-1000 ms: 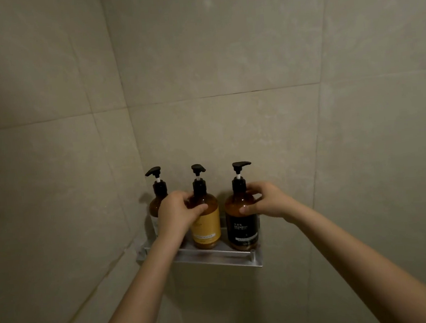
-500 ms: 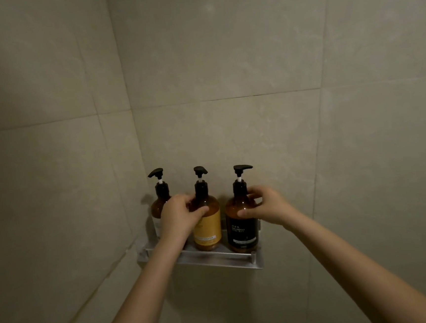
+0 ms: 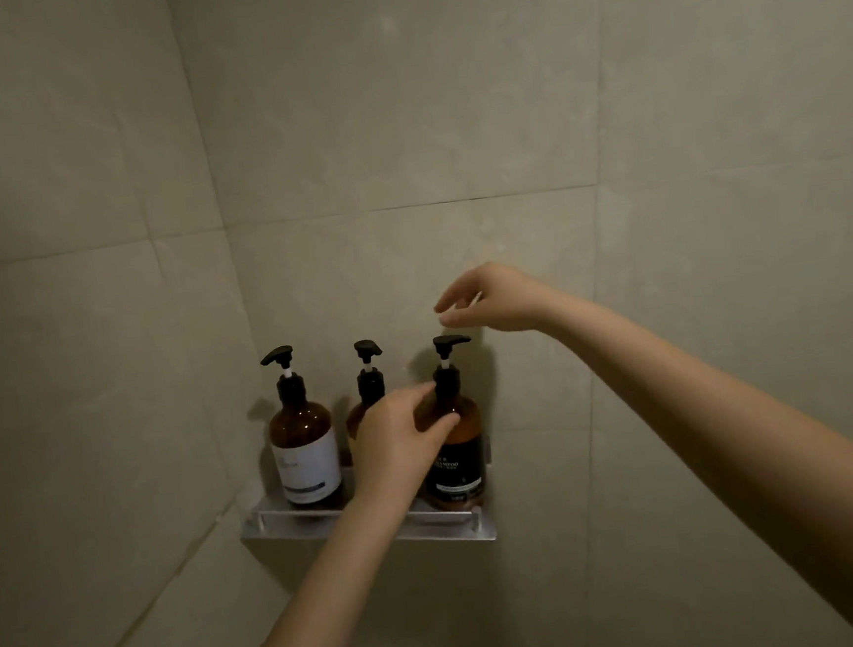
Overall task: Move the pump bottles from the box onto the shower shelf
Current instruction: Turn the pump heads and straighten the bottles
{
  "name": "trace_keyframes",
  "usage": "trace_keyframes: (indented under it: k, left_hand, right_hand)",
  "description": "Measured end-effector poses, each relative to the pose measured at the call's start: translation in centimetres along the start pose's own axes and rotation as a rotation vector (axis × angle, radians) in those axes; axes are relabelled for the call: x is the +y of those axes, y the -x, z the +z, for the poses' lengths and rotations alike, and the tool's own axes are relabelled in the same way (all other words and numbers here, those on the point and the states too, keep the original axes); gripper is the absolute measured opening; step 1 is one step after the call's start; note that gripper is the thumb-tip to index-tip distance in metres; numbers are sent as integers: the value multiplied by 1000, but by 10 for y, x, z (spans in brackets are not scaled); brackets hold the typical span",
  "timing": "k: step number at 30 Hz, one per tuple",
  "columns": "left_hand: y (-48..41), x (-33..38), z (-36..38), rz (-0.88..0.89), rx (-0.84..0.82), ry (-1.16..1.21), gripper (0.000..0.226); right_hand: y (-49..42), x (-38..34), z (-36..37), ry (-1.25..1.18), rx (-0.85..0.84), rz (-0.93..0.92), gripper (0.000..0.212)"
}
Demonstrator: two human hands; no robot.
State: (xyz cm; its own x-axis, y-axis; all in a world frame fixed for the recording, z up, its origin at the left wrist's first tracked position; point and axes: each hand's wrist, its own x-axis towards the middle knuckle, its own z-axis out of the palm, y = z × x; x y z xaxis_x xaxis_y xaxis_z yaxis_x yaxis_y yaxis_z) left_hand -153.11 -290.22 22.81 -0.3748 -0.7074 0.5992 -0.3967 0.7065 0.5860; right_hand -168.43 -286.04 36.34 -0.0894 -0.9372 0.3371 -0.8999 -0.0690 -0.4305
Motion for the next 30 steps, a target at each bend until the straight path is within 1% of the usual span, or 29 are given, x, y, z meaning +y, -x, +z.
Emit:
trace_keyframes:
  k: [2,4,7,10,15,18,20,23,26,30]
  left_hand:
    - [-1,0,2,-13,-28,25,55]
    - [-4,-2,3,-45,-30,69,58]
    - [-7,-5,5,-107,-65,96,61]
    - [-7,-9,8,-158,-106,137,58]
    - [-9,-12,9,-171,-113,146,52]
    - [-9,-12,9,-169,-118,135,50]
    - [-8,-12,9,-161,-121,140,49]
    - [-6,-11,9,-155,-114,146,49]
    - [-6,-11,10,-157,-109,149,50]
    - [-6,-13,11,-161,-117,155,50]
  right_hand:
    - [-4,-8,2,72,-64,-8,28]
    - [-8,-11,4,85,-120,11,25]
    - [-12,-13,7,88,-152,60,24]
    - [-15,-13,8,86,-137,106,26]
    - [-23,-10,16,133,-61,205,30]
    - [-26,-9,23,185,-2,247,40]
    - [-26,-7,26,153,0,268,42]
    - [-22,-4,26,75,-27,278,38]
    - [-15,-5,23,-15,-38,264,40]
    - [-12,-8,19,-135,-61,279,38]
